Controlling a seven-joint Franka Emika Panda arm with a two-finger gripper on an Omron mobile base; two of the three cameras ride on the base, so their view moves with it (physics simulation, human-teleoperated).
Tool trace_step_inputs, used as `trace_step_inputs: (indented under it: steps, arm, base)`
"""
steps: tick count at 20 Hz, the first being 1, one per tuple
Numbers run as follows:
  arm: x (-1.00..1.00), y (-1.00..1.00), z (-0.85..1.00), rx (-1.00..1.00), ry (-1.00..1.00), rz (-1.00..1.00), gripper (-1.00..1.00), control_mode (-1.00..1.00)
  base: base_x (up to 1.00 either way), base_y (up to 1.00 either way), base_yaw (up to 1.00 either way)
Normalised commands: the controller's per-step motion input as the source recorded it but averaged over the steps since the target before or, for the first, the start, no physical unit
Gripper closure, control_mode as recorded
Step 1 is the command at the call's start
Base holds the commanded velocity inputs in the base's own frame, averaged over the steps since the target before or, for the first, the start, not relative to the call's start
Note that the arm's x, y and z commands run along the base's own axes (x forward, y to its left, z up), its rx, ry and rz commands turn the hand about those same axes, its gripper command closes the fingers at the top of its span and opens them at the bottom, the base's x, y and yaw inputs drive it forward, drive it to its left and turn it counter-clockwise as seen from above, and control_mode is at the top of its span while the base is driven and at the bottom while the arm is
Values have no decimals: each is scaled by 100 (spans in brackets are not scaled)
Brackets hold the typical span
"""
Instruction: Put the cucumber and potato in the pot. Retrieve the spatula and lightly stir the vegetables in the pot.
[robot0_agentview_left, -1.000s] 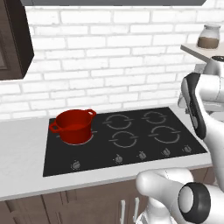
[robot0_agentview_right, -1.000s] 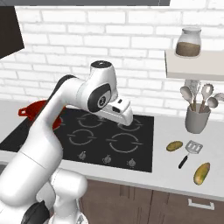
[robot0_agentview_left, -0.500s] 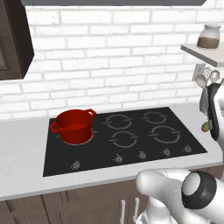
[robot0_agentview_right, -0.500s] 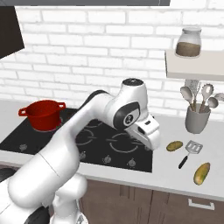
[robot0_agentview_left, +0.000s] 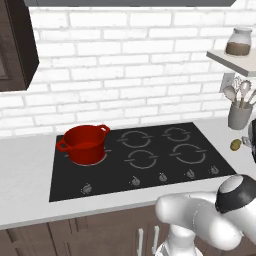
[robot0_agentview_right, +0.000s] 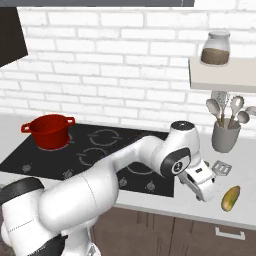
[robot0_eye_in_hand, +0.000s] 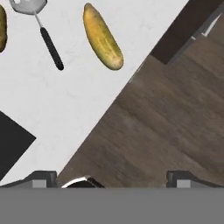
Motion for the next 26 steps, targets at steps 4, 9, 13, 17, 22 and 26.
trace_step_inputs:
  steps: [4,9,13,17,22,26]
  arm:
    - [0,-89,-30,0,5,-5,-100,-100]
    - [19,-45,-11,-6,11,4,-100,-100]
    - [39,-46,-38,-5,12,28,-100,-100]
    - [23,-55,-41,0,8,33,-100,-100]
    - [21,-51,-16,3,2,23,-100,-100]
    - [26,-20,-13,7,0,5,-100,-100]
  base:
    - [0,0,0]
    - [0,0,0]
    - [0,0,0]
    - [0,0,0]
    - [0,0,0]
    - [0,0,0]
